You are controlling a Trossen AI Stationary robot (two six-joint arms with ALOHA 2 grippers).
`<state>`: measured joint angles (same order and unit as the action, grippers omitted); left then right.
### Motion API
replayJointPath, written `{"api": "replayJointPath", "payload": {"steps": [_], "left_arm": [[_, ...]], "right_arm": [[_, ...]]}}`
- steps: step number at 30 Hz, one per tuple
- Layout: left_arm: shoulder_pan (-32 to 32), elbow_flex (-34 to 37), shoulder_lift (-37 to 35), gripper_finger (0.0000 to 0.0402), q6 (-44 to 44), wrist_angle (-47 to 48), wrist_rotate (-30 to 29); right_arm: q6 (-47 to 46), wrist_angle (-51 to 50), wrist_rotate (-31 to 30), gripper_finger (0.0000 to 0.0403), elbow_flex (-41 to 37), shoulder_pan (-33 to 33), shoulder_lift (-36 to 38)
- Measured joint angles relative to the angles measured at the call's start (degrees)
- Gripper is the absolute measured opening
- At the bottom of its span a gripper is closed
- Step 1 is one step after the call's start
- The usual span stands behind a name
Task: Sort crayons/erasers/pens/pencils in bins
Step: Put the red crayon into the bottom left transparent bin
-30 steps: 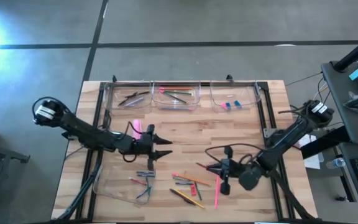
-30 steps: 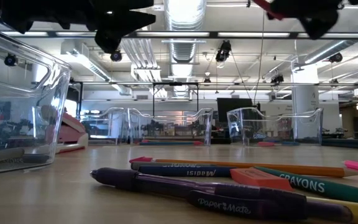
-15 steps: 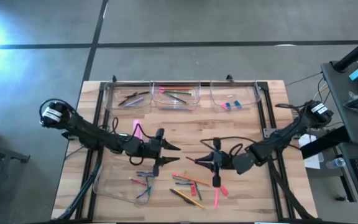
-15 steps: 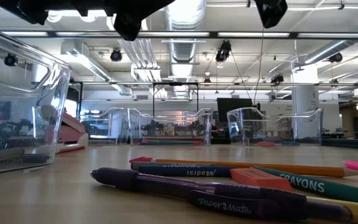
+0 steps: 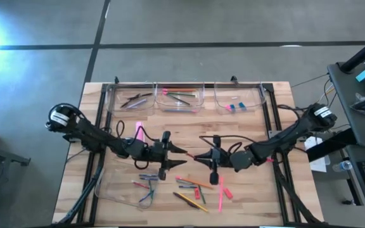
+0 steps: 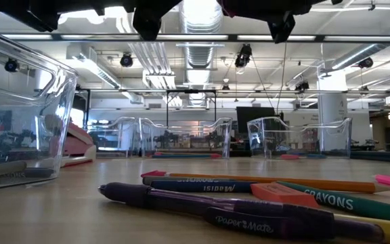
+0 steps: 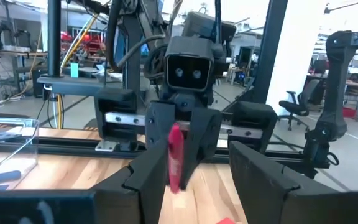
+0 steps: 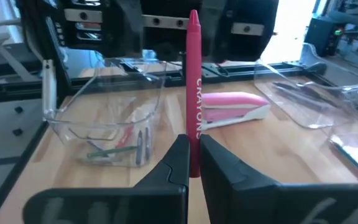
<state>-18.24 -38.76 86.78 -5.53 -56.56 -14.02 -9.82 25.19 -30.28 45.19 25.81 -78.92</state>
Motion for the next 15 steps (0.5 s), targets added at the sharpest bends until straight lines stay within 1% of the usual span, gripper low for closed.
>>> {"api": "replayJointPath", "payload": {"steps": [3,11,13,15], "left_arm": [[0.1,-0.1,0.1,0.0158,0.0,0.1,-1.6],[0.2,0.1,0.2,0.0156,1.3,0.6,-2.5],[0.1,0.1,0.2,0.0147,1.8,1.4,-2.5],[0.2,0.1,0.2,0.0129,1.9,2.0,-2.6]], "right_arm": [[0.0,1.6,2.2,0.0013,0.1,-0.7,-1.2],[-0.2,3.0,3.3,0.0013,0.1,-1.8,-2.7],[-0.2,3.4,3.5,0.0013,0.1,-1.9,-2.7],[-0.2,3.4,3.5,0.0013,0.1,-1.9,-2.6]]}}
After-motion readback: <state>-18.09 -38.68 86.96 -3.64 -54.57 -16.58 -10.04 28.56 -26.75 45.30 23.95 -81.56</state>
